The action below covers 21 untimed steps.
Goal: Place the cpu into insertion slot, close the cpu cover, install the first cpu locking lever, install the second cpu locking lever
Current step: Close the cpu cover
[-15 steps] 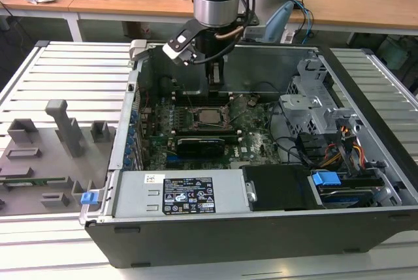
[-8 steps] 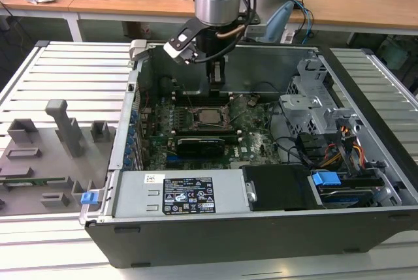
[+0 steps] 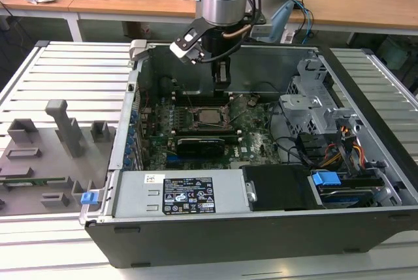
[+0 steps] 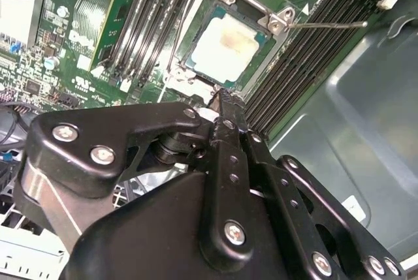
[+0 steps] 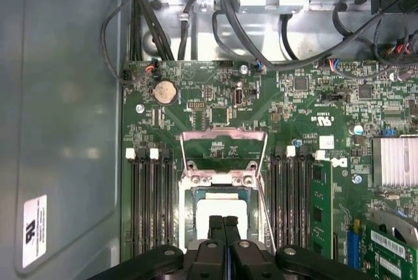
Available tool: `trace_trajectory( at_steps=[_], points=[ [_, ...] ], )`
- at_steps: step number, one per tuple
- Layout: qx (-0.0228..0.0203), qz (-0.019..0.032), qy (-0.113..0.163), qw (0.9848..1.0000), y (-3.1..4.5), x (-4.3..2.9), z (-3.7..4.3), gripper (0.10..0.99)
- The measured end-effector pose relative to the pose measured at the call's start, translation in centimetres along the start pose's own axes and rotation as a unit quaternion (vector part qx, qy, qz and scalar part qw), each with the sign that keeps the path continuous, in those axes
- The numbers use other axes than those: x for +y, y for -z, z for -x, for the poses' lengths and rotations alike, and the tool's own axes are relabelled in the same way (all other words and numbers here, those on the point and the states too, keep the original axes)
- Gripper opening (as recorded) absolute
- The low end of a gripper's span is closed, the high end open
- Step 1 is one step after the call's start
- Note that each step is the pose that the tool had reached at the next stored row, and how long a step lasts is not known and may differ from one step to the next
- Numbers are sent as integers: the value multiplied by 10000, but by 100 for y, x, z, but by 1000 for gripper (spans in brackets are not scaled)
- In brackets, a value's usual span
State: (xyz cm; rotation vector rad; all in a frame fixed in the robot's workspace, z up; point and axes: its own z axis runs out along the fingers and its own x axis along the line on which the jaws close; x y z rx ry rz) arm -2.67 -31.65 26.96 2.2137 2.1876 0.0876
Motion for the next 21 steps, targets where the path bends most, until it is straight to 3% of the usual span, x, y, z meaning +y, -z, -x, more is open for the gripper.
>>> trace_trajectory(
  at_steps=[13, 21],
  points=[
    [0, 0, 1, 10000, -7, 121, -6, 106],
    [0, 0, 1, 10000, -15, 255, -13, 106]
  ],
)
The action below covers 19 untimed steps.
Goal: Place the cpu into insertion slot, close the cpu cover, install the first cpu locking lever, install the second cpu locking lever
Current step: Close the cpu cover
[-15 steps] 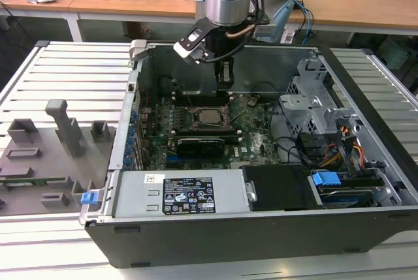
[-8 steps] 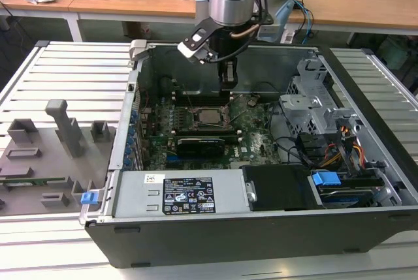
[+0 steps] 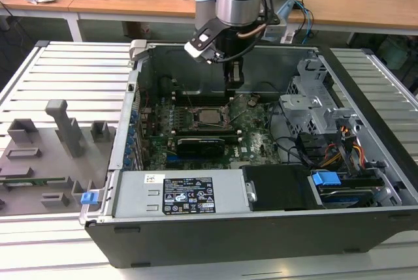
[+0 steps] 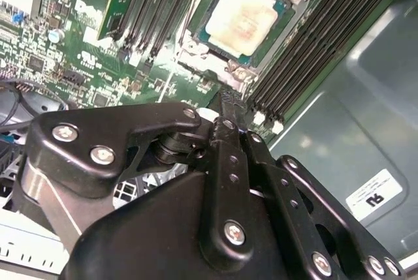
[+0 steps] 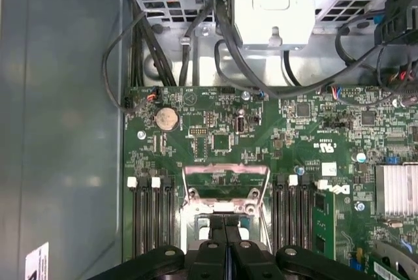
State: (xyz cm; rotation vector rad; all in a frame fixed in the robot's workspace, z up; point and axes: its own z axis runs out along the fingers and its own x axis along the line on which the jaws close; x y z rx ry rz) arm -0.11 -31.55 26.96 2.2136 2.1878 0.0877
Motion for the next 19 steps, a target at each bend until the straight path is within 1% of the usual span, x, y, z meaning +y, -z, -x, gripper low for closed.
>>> trace_trajectory(
  at_steps=[6, 11, 13, 14, 18, 19],
  points=[
    [-1, 0, 0, 10000, -7, 119, -3, 106],
    [-1, 0, 0, 10000, -11, 190, -5, 106],
    [0, 0, 0, 10000, -14, 230, -6, 106],
    [0, 0, -1, 10000, -16, 263, -6, 106],
    [0, -1, 0, 10000, -20, 318, -8, 106],
    [0, -1, 0, 10000, -21, 347, -8, 106]
  ],
)
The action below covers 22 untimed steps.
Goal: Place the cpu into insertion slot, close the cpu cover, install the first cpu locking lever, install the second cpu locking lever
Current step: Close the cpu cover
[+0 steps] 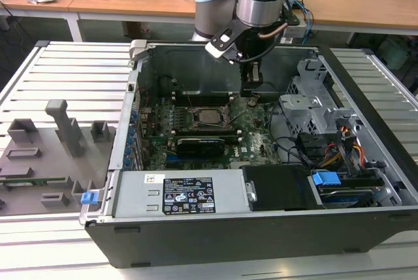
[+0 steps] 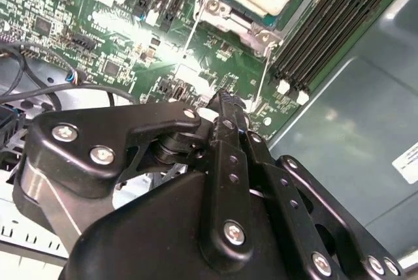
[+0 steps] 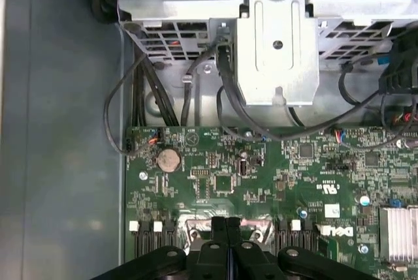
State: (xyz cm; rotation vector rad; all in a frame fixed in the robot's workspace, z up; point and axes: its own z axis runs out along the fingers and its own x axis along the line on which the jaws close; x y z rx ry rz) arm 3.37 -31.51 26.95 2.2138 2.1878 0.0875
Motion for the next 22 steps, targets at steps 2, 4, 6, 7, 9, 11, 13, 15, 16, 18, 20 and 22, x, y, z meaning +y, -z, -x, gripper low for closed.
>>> trace_trajectory(
  at_steps=[2, 4, 6, 7, 9, 11, 13, 15, 16, 18, 20, 22],
  points=[
    [0, -1, 0, 10000, -1, 27, -1, 106],
    [-1, 0, 0, 10000, -3, 48, -1, 106],
    [-1, -1, 0, 10000, -4, 65, -1, 106],
    [0, 0, 0, 10000, -5, 85, -1, 106],
    [0, -1, 0, 10000, -6, 103, -2, 106],
    [-1, -1, 1, 10000, -8, 134, -2, 106],
    [-1, -1, 1, 10000, -10, 149, -2, 106],
    [-1, -6, 0, 10000, -22, 153, -2, 106],
    [-2, -8, 1, 10000, -28, 162, -2, 106],
    [-4, -8, 1, 10000, -28, 167, -2, 106],
    [-3, -8, 1, 10000, -35, 173, -2, 106],
    [4, -10, 92, 10000, -53, 180, -2, 106]
  ],
)
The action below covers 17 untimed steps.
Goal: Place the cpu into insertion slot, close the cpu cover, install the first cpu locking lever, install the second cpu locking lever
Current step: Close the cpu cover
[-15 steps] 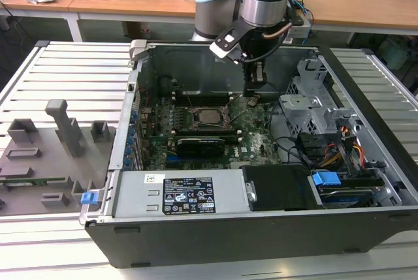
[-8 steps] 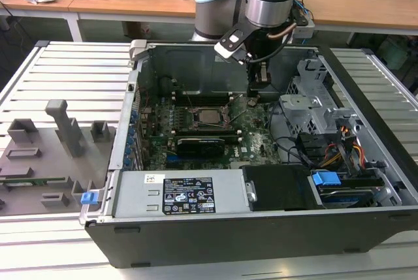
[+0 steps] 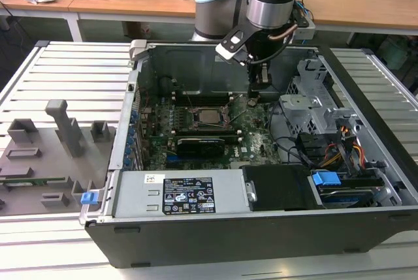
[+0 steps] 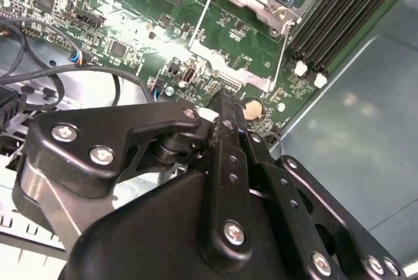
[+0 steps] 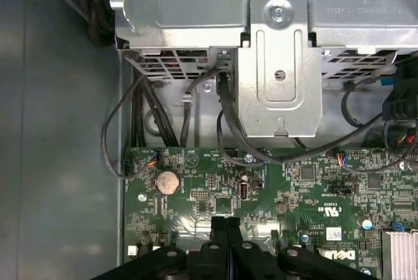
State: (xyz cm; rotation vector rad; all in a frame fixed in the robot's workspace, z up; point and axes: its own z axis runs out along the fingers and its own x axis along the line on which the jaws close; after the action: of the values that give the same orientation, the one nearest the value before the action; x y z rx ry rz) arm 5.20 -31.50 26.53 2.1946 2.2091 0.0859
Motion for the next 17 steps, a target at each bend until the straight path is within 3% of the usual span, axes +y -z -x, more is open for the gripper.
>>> trace_trajectory(
  at_steps=[3, 6, 11, 17],
  points=[
    [10, -25, 209, 9998, -41, 12, 1, 106],
    [-10, -34, 279, 9996, -102, 5, 2, 106],
    [-11, -34, 286, 9996, -100, -106, 2, 106],
    [-10, -34, 286, 9996, -97, -160, 1, 106]
  ],
)
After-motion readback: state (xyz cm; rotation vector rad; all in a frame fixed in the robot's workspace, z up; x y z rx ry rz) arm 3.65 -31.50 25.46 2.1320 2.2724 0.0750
